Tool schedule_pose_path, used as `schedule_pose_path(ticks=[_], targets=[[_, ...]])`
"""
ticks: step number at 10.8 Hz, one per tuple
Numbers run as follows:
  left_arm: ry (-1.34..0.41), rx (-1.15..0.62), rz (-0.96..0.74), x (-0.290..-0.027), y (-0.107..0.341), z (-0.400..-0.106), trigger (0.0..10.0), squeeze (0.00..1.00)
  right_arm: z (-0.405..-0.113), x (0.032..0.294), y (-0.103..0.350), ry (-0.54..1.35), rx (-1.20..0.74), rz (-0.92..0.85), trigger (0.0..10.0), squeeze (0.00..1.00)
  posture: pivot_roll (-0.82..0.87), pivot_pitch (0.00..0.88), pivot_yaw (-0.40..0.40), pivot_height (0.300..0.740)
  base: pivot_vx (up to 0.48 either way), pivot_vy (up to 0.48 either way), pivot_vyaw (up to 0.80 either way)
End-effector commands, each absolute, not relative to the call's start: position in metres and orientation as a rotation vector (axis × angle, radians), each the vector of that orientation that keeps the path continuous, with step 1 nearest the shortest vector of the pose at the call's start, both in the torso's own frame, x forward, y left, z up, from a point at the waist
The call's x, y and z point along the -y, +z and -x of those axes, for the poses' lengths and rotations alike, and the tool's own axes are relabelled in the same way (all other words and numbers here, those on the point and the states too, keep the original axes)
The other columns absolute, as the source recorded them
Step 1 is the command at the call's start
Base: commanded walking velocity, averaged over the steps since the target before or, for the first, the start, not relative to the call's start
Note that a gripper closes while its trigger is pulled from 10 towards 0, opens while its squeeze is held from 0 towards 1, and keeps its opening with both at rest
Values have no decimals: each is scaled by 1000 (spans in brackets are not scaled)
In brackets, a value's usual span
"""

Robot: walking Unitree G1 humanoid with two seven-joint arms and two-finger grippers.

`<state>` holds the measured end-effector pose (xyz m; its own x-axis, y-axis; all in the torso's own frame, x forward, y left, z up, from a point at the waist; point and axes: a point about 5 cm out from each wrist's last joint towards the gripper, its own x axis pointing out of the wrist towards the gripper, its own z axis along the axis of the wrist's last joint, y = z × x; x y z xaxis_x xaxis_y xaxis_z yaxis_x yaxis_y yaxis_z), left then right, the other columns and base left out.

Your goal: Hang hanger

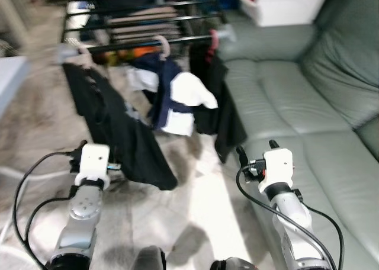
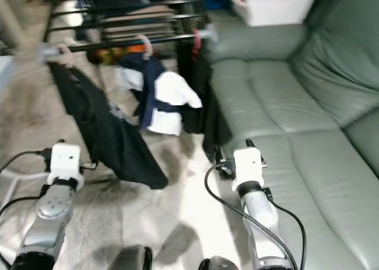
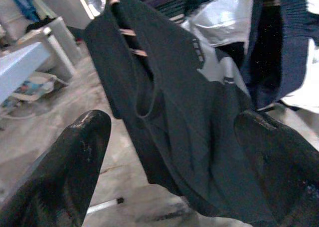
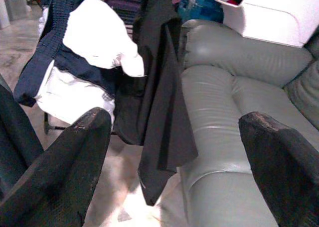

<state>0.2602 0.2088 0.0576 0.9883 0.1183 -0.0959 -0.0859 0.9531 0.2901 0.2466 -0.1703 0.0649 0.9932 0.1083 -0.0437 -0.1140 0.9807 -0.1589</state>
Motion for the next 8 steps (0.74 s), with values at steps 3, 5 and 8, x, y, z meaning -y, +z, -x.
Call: schedule_pose_path(ticks=[3,5,8], targets=[[117,-115,-294,-207,52,-255,10000,0,-243,176,62,81,-39,128,10000,0,-69,0,35,740,0,0,529],[129,-115,-288,-210,52,-254,10000,0,-243,181,62,62,-40,155,10000,0,-68,0,31,740,0,0,0],[118,-122,-289,-211,51,-254,10000,0,-244,181,62,61,-41,157,10000,0,-72,0,34,740,0,0,0]])
